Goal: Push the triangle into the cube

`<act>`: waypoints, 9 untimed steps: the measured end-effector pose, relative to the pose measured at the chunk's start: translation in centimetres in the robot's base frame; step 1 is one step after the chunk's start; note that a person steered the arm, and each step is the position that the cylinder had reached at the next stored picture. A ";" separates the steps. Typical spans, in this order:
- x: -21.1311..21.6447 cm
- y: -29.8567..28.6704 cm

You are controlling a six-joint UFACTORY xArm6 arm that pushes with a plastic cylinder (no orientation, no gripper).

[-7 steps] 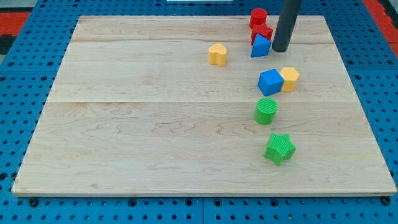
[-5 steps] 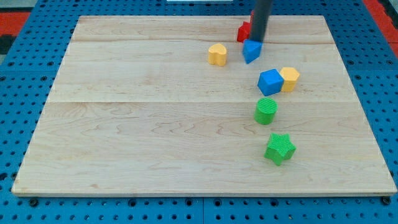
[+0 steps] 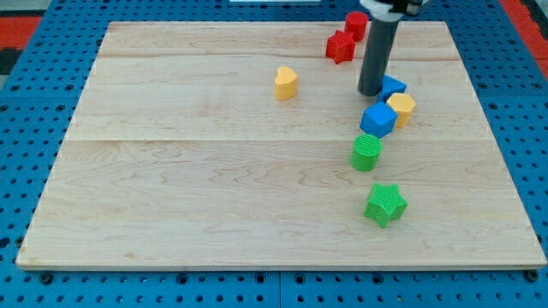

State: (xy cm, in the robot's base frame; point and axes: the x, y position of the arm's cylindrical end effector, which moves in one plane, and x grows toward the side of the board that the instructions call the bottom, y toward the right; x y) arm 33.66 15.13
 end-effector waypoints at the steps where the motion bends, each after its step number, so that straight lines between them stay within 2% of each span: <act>1: -1.9 4.6; 2: -0.9 12.3; 3: -0.6 13.8; 4: -0.6 7.6; 5: 1.1 -3.6; 6: 2.3 -7.7; 8: 2.5 -0.7; 9: 3.9 0.8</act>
